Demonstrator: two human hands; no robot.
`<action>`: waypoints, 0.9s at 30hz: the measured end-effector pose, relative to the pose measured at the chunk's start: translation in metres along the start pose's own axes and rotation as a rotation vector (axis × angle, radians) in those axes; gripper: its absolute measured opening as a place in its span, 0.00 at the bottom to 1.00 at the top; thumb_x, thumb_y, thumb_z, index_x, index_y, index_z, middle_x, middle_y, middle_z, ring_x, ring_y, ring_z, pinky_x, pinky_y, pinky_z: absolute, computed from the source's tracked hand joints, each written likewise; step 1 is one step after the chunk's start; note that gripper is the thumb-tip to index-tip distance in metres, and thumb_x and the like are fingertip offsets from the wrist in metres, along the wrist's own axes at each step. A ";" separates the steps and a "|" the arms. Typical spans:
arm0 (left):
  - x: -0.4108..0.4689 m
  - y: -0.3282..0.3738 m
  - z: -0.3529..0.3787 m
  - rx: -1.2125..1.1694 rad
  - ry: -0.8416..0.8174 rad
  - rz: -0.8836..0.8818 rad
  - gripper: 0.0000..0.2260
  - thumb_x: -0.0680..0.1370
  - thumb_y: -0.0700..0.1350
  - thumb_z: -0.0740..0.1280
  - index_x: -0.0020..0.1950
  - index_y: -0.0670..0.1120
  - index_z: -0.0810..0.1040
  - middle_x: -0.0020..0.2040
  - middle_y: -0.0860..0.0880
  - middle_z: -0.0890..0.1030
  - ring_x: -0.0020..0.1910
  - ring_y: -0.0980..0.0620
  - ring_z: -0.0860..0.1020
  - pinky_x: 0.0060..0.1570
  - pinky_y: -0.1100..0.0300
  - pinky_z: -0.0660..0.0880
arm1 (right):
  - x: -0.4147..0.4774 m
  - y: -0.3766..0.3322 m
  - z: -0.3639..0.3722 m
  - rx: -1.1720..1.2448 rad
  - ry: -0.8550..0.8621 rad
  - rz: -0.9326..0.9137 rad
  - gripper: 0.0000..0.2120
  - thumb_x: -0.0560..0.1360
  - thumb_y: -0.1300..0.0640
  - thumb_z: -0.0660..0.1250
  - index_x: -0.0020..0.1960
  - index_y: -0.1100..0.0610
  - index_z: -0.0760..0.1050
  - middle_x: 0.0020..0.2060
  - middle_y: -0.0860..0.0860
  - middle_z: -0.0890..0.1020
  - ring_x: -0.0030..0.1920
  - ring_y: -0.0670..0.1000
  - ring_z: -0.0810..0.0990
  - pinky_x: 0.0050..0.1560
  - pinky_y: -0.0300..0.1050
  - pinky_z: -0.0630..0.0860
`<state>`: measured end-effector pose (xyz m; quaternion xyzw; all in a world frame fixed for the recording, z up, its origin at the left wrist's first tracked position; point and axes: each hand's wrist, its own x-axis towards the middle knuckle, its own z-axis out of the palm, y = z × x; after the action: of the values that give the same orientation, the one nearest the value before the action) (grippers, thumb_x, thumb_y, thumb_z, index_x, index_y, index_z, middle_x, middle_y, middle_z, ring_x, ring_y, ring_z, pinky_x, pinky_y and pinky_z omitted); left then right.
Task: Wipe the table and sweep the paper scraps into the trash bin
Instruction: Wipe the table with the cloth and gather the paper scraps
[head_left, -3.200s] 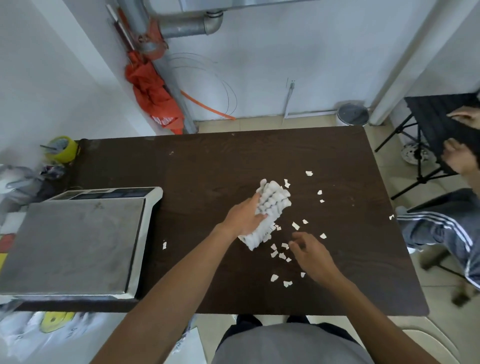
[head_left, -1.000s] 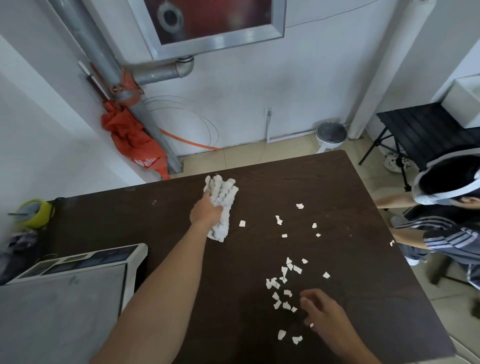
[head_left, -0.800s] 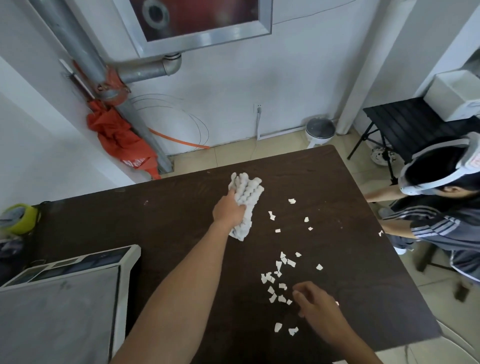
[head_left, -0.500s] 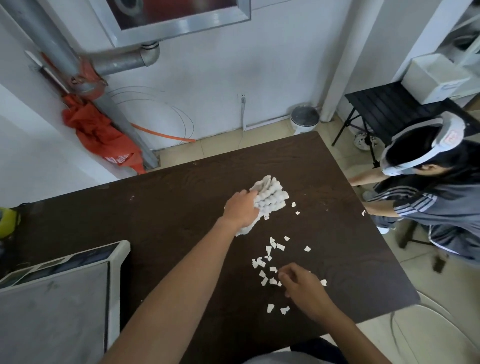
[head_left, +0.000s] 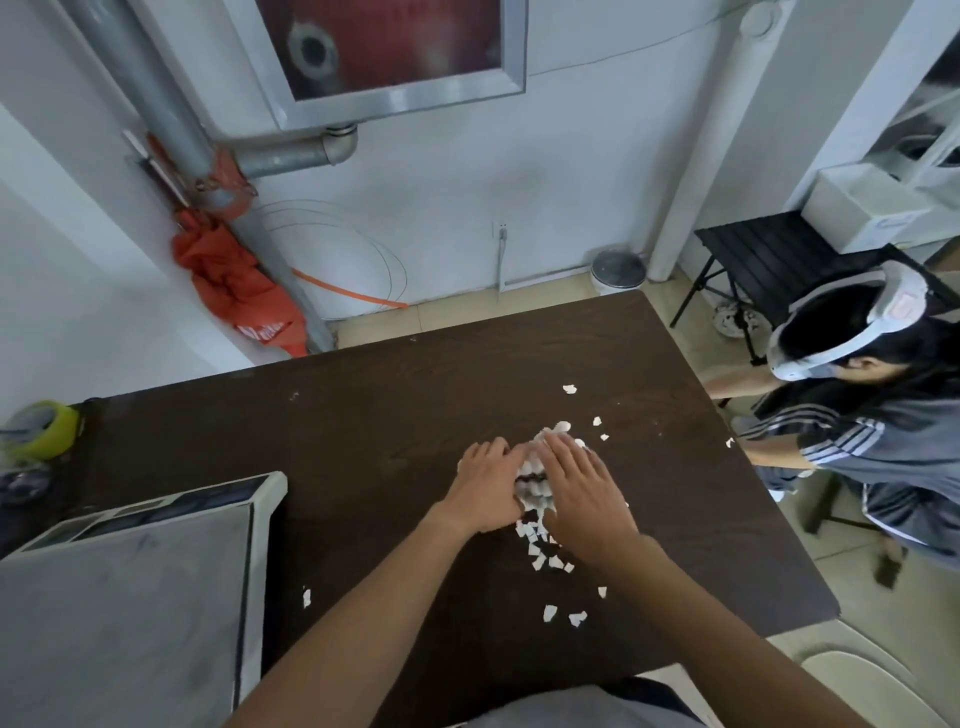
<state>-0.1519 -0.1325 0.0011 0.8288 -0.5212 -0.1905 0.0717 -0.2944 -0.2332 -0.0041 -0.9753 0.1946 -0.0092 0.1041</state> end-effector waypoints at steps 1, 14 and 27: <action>-0.003 -0.001 0.000 -0.014 0.025 -0.028 0.31 0.73 0.48 0.72 0.74 0.52 0.65 0.62 0.49 0.75 0.63 0.48 0.74 0.71 0.51 0.66 | 0.008 0.002 0.001 -0.067 -0.032 -0.049 0.41 0.74 0.55 0.67 0.80 0.58 0.48 0.79 0.55 0.48 0.79 0.55 0.48 0.77 0.54 0.51; -0.018 0.008 -0.009 -0.194 0.233 -0.163 0.17 0.75 0.40 0.71 0.61 0.48 0.72 0.54 0.48 0.80 0.55 0.47 0.77 0.59 0.51 0.73 | 0.045 0.001 -0.005 -0.280 -0.236 -0.256 0.36 0.74 0.46 0.67 0.76 0.57 0.57 0.68 0.53 0.70 0.73 0.55 0.64 0.77 0.55 0.53; 0.003 0.006 -0.034 -0.274 0.193 -0.528 0.44 0.77 0.60 0.69 0.82 0.40 0.50 0.82 0.41 0.53 0.81 0.44 0.53 0.78 0.51 0.53 | 0.098 0.063 -0.052 -0.202 -0.113 -0.320 0.30 0.74 0.46 0.67 0.72 0.55 0.65 0.73 0.51 0.69 0.75 0.52 0.64 0.77 0.51 0.54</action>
<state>-0.1428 -0.1403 0.0333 0.9325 -0.2481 -0.1913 0.1798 -0.2305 -0.3383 0.0318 -0.9982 0.0311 0.0485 0.0135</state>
